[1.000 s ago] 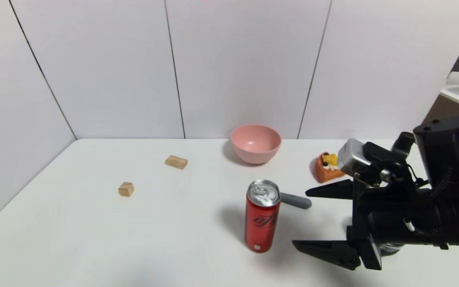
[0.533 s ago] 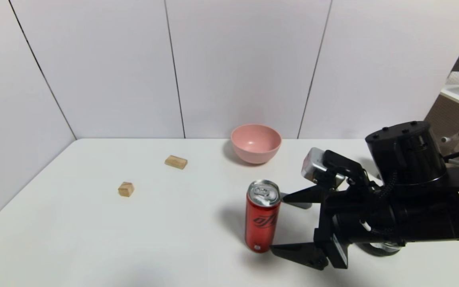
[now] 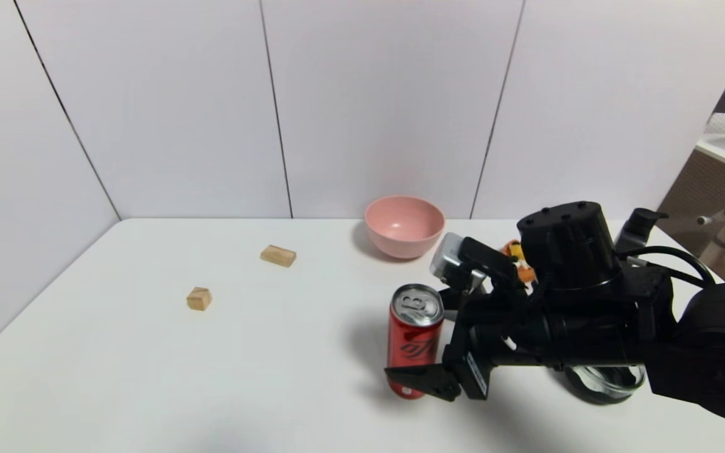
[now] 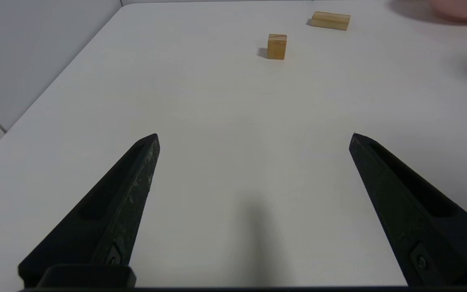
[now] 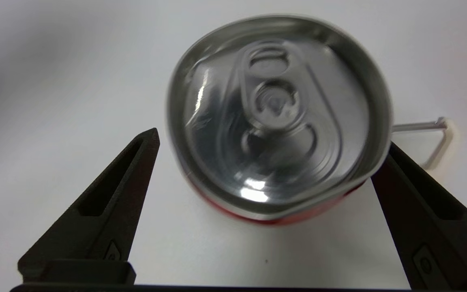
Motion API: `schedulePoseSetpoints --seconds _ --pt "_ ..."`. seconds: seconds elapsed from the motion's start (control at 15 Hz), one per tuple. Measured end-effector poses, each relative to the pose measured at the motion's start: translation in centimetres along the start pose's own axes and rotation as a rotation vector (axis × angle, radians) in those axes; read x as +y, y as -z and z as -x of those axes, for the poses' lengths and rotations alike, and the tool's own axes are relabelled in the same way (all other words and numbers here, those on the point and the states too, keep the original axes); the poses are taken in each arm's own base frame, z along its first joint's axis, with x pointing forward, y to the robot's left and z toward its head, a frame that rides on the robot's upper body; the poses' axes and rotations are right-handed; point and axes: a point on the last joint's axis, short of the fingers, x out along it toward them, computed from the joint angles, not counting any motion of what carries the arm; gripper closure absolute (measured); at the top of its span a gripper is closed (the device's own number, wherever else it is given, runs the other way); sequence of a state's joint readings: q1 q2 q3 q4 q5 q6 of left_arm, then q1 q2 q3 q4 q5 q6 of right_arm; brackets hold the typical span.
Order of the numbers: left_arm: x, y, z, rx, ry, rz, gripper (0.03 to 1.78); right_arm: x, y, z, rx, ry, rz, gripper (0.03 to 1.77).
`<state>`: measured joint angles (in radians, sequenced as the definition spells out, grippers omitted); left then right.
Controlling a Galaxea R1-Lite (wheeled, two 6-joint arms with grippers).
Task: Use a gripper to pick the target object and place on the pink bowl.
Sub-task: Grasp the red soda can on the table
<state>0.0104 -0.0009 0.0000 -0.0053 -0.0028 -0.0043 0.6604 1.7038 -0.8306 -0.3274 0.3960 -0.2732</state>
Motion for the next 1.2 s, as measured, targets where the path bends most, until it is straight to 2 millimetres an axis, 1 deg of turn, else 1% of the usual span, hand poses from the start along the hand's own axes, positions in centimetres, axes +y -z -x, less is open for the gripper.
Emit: schedulePoseSetpoints --seconds 0.2,0.4,0.53,0.73,1.07,1.13,1.2 --pt "0.0 0.0 0.0 0.000 0.000 0.000 0.12 -0.5 0.2 -0.8 -0.015 0.008 0.004 0.10" --pt "0.0 0.0 0.0 0.000 0.000 0.000 0.12 -0.6 0.5 -1.2 -0.007 0.007 -0.002 0.10" --pt "0.0 0.0 0.0 0.000 0.000 0.000 0.12 -0.7 0.4 -1.4 -0.032 0.014 0.003 0.10" --pt "0.0 0.0 0.0 0.000 0.000 0.000 0.12 -0.9 0.3 -1.7 -0.050 0.018 -0.017 0.10" --pt "0.0 0.0 0.0 0.000 0.000 0.000 0.12 -0.7 0.9 -1.7 -0.033 0.013 -0.025 0.10" --pt "0.0 0.0 0.0 0.000 0.000 0.000 0.12 -0.7 1.0 -1.7 -0.030 0.012 -0.026 0.17" --pt "0.0 0.0 0.0 0.000 0.000 0.000 0.12 -0.6 1.1 -1.6 -0.026 0.011 -0.028 0.35"
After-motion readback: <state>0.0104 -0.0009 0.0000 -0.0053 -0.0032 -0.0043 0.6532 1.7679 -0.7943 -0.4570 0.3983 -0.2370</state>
